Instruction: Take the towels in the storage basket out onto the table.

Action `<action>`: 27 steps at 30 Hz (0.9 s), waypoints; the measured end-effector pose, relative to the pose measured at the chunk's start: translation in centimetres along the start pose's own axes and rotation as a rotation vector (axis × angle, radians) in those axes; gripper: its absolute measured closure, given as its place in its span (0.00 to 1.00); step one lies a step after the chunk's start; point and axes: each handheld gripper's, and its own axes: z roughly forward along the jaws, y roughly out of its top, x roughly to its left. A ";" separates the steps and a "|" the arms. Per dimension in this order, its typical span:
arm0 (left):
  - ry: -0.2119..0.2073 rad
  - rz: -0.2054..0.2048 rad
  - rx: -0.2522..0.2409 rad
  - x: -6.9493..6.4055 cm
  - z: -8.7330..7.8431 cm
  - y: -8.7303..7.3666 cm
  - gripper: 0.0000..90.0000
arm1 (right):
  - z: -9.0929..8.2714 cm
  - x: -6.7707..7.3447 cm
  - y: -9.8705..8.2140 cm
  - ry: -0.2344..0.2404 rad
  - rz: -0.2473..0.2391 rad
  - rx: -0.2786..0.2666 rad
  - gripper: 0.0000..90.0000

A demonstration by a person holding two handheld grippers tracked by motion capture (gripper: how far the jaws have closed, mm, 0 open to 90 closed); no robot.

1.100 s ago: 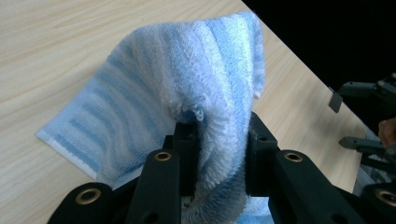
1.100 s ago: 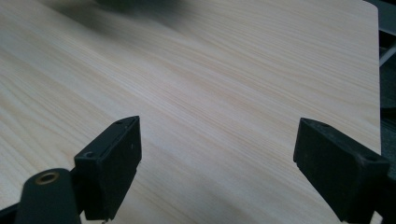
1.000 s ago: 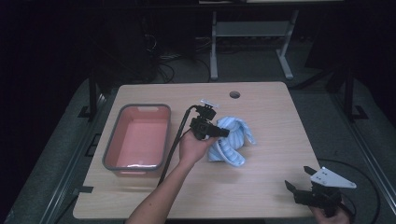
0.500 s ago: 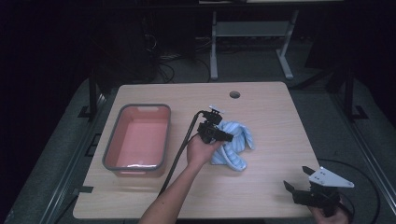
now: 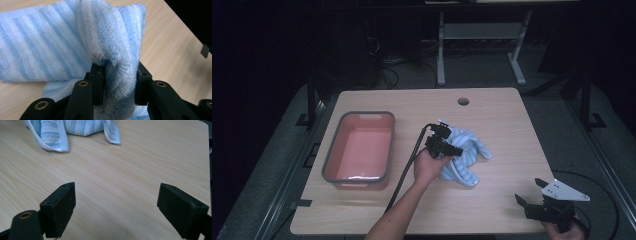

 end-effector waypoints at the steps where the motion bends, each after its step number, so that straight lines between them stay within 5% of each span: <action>1: 0.000 0.000 0.000 0.0 0.0 0.0 0.69 | 0.0 0.0 0.0 0.000 0.000 0.000 0.16; 8: -0.001 0.017 -0.012 -0.4 -0.2 -0.2 0.58 | 0.1 0.1 0.1 0.001 -0.015 0.001 0.16; 15: -0.056 -0.002 -0.022 0.0 -0.9 -0.7 0.47 | 0.0 0.2 0.1 -0.003 -0.017 -0.001 0.16; 27: -0.073 0.016 -0.069 0.2 -2.6 -1.7 0.43 | 0.1 0.2 0.0 -0.005 -0.020 0.005 0.16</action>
